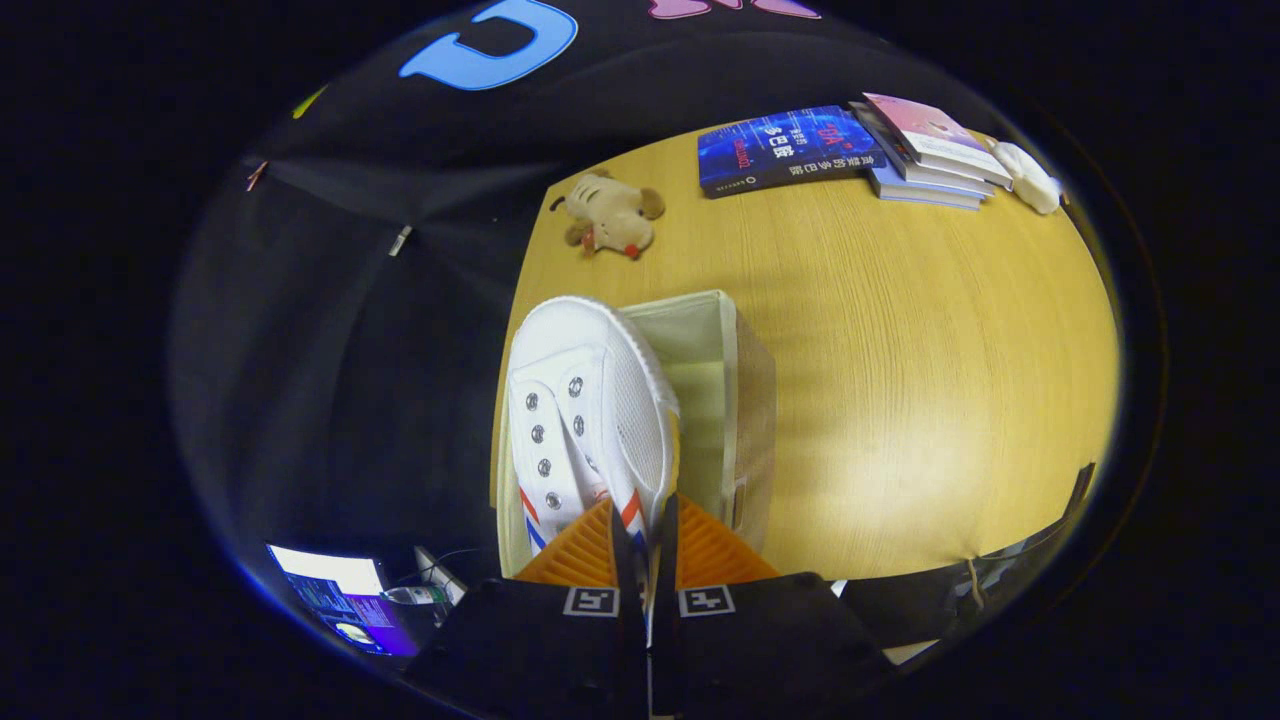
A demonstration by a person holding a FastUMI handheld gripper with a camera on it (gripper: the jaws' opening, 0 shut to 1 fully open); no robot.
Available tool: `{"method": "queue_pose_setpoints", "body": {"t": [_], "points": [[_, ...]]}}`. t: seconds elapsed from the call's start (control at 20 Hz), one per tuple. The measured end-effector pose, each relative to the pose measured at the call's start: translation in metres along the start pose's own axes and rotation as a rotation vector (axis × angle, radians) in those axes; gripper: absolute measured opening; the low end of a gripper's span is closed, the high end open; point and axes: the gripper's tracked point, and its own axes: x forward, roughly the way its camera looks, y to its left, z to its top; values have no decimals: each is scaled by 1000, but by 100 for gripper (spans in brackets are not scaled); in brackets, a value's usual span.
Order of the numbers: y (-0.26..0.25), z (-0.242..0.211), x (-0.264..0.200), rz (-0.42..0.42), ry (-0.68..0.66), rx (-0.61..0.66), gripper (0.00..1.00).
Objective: Open the storage box then place both shoes into the box .Put the left shoe in first, then the right shoe, with the right side of both shoes facing outward in a uniform manner.
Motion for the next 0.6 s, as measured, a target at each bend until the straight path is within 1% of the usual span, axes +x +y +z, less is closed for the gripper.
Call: {"method": "queue_pose_setpoints", "body": {"t": [0.1, 0.15, 0.2, 0.3, 0.4, 0.45, 0.5, 0.55, 0.6], "points": [[-7, -5, 14, -53, 16, -13, 8], [-11, -8, 21, -81, 28, -21, 10], [-10, -12, 25, -88, 35, -26, 10], [3, -13, 28, -51, 32, -28, 20], [15, -9, 24, -20, 13, -60, 44], [23, -8, 23, 1, 3, -77, 69], [29, -5, 19, 16, -19, -96, 79], [38, -3, 11, 15, -40, -131, 95], [39, 2, 6, 14, -65, -172, 99]]}}
